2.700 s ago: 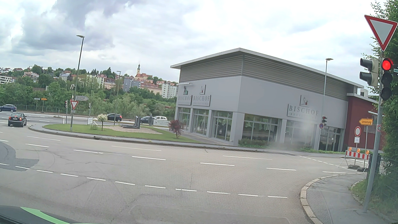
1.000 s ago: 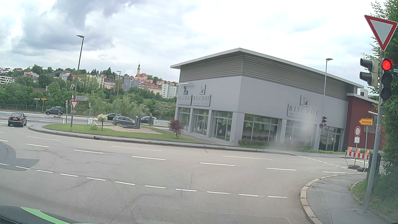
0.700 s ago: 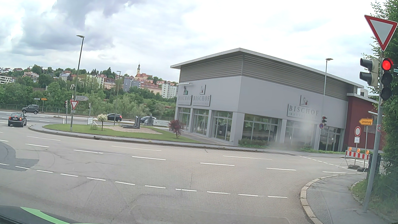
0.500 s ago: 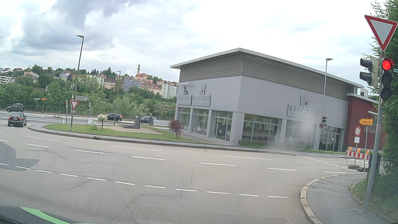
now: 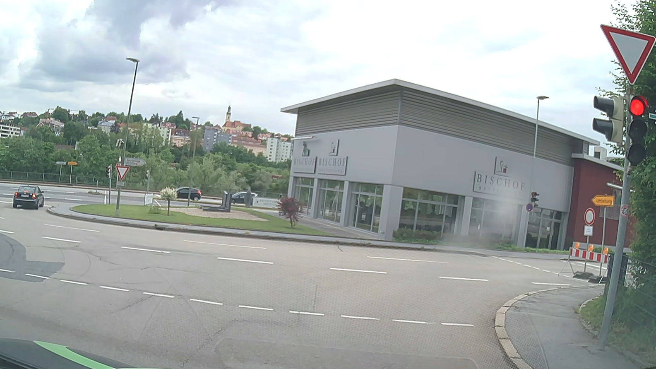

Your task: Follow the waypoints while adhering to traffic rules and regulations

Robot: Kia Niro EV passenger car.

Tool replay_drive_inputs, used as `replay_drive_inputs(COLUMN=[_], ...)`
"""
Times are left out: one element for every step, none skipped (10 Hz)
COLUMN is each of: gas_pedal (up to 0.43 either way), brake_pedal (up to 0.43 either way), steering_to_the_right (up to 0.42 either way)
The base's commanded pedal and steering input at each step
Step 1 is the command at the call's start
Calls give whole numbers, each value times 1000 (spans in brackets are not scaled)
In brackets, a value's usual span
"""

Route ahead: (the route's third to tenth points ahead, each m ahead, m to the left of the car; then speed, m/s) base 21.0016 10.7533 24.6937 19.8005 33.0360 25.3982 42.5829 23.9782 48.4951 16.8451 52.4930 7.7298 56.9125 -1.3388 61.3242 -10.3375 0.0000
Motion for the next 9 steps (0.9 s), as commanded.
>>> replay_drive_inputs(gas_pedal=[0, 0, 0, 0, 0, 0, 0, 0, 0], brake_pedal=[360, 360, 366, 366, 366, 366, 366, 366, 366], steering_to_the_right=[0, 0, 0, 0, 0, 0, 0, 0, 0])
